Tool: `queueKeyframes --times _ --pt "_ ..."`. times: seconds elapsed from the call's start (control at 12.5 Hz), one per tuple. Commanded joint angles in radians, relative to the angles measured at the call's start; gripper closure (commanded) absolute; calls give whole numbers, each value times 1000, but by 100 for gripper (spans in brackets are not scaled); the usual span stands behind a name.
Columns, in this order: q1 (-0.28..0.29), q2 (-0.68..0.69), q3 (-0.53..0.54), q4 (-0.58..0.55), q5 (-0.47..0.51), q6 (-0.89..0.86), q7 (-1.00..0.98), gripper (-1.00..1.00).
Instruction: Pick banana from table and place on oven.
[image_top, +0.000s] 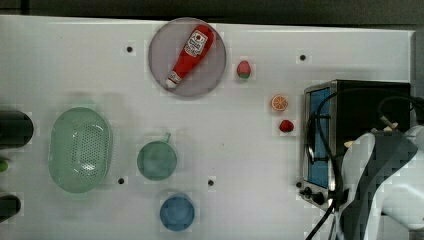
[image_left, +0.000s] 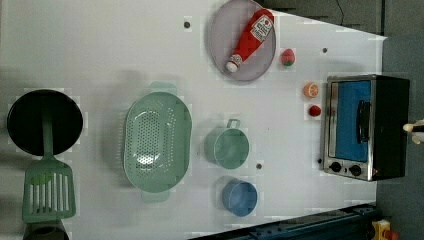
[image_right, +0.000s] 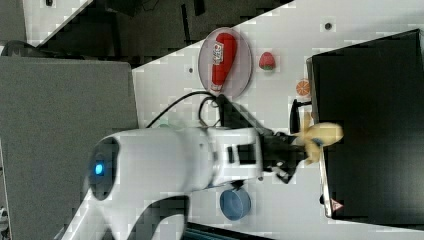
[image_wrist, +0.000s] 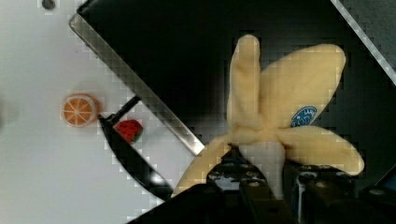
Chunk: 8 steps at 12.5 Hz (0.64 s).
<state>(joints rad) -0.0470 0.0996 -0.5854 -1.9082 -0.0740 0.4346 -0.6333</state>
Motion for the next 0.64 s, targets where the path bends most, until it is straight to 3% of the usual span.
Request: queueKeyframes --times 0.08,0.16,0.64 --pt "-7 49 -9 43 -11 22 -179 64" --pt "-7 64 -11 45 -11 22 -185 57" --pt "-8 85 -13 43 -11 21 -185 -75"
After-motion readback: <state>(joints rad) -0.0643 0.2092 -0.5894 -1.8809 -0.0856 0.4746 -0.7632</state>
